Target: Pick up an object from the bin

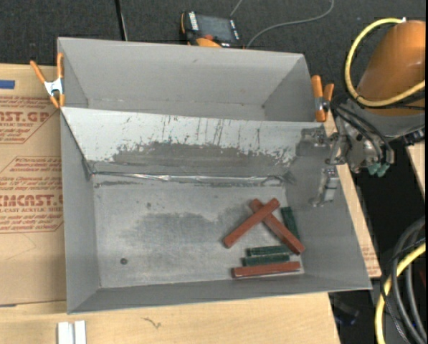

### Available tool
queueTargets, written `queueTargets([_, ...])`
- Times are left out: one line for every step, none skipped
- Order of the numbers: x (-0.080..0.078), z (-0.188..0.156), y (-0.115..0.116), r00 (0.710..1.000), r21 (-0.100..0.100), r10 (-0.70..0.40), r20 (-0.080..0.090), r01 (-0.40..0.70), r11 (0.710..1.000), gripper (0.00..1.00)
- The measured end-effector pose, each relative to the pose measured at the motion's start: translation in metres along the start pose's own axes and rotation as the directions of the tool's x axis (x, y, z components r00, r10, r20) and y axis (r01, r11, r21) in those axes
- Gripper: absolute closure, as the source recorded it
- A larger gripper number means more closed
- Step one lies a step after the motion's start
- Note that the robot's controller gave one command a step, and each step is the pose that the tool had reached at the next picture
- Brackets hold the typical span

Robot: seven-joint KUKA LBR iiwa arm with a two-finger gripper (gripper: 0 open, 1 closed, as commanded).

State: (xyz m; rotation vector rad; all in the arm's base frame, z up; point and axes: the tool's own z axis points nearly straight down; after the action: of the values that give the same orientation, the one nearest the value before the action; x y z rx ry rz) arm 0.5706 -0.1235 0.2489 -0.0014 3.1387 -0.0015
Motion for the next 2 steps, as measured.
queueTargets([0.018,0.147,0.016,0.981,-0.002,0.192,-0.009,-0.192,0.981,0.0])
queueTargets([0.004,0.18,0.056,1.0,-0.003,0.001,-0.004,-0.001,1.0,0.0])
